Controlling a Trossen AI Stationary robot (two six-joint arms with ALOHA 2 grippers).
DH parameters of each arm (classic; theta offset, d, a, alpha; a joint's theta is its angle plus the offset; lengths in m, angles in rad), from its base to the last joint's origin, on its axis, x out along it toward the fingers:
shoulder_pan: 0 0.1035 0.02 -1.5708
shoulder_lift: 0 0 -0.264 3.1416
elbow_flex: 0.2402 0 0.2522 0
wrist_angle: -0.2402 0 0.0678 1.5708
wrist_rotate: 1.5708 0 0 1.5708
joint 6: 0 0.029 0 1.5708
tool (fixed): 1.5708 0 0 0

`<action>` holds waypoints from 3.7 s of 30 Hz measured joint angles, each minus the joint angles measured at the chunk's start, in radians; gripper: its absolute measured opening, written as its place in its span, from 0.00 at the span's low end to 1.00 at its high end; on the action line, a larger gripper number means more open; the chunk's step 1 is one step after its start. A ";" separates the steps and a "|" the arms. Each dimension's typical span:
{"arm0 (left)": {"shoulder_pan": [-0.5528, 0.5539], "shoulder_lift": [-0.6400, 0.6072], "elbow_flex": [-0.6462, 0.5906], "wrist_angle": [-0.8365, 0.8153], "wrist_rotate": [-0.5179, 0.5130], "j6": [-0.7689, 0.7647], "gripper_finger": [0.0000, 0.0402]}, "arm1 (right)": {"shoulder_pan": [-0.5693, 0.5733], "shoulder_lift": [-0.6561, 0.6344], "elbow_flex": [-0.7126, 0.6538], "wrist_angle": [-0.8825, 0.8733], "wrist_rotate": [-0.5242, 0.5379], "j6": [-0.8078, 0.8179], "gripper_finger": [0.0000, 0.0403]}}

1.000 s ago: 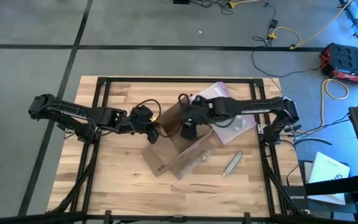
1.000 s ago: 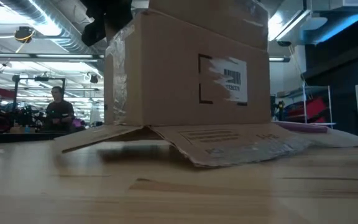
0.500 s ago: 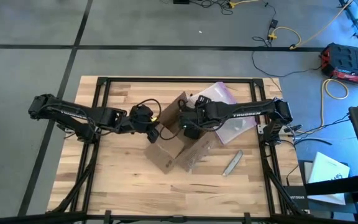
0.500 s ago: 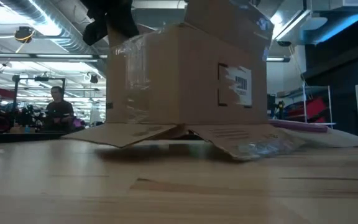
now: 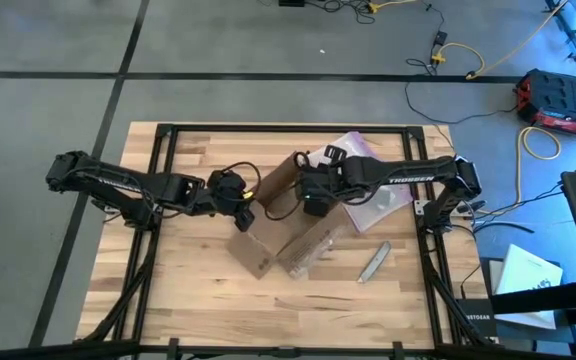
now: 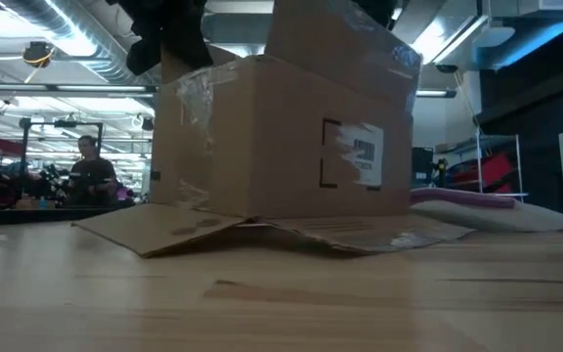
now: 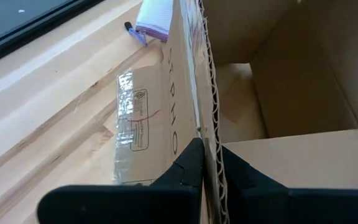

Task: Unpack boxes
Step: Break down the cardboard box using a cutter until it is fully flat

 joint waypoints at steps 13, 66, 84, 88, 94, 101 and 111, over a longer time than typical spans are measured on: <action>-0.019 0.000 0.000 0.115 0.008 0.156 0.24 | 0.001 -0.005 0.000 0.013 -0.032 -0.017 0.01; 0.095 0.364 0.282 0.079 0.595 0.939 0.87 | -0.001 -0.006 -0.002 0.027 -0.055 -0.025 0.00; 0.072 0.231 0.323 -0.081 0.496 0.779 0.86 | -0.002 -0.006 0.001 0.038 -0.048 -0.036 0.00; 0.080 0.194 0.349 -0.240 0.394 0.805 0.86 | -0.002 -0.006 0.001 0.040 -0.048 -0.043 0.00; 0.082 0.166 0.346 -0.221 0.377 0.795 0.86 | -0.002 -0.006 0.001 0.045 -0.048 -0.045 0.00; 0.067 0.158 0.347 -0.137 0.359 0.778 0.86 | -0.002 -0.006 0.001 0.064 -0.048 -0.051 0.00; 0.004 0.189 0.344 -0.048 0.361 0.780 0.86 | -0.002 -0.006 0.001 0.076 -0.048 -0.052 0.00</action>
